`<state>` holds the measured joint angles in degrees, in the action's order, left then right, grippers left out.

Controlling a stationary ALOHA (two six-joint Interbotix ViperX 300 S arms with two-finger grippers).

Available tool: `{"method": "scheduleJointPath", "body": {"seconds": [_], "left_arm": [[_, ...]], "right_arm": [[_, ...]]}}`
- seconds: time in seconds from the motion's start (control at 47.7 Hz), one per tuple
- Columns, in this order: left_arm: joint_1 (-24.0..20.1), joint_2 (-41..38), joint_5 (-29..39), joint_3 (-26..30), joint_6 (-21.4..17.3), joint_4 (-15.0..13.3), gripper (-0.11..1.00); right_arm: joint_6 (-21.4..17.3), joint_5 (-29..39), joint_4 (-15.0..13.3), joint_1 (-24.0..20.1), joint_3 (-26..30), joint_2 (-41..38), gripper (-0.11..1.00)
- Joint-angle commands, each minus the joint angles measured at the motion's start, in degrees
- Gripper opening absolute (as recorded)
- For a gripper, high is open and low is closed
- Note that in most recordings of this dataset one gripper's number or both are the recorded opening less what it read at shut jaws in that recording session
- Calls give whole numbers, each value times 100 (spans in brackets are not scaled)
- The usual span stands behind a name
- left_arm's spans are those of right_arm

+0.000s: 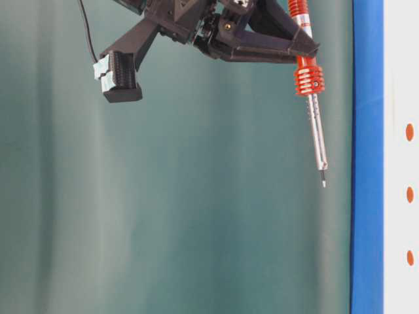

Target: Touch the tip of the soldering iron to the mark.

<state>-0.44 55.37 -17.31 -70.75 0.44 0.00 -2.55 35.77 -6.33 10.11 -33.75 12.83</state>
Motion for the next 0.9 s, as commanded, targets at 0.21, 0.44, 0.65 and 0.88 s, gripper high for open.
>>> {"method": "scheduleJointPath", "body": {"seconds": [0.21,0.44,0.65,0.88], "left_arm": [[-18,-18,-62,62,-9,9,0],[-18,-18,-62,62,-9,9,0],[-18,-18,-62,62,-9,9,0],[-18,-9,-53,62,-9,9,0]], "right_arm": [[-9,-26,-9,9,62,132,6],[-9,-9,-9,9,79,44,6],[0,-9,-9,9,114,-264,6],[9,-70,-9,18,193,-703,6]]}}
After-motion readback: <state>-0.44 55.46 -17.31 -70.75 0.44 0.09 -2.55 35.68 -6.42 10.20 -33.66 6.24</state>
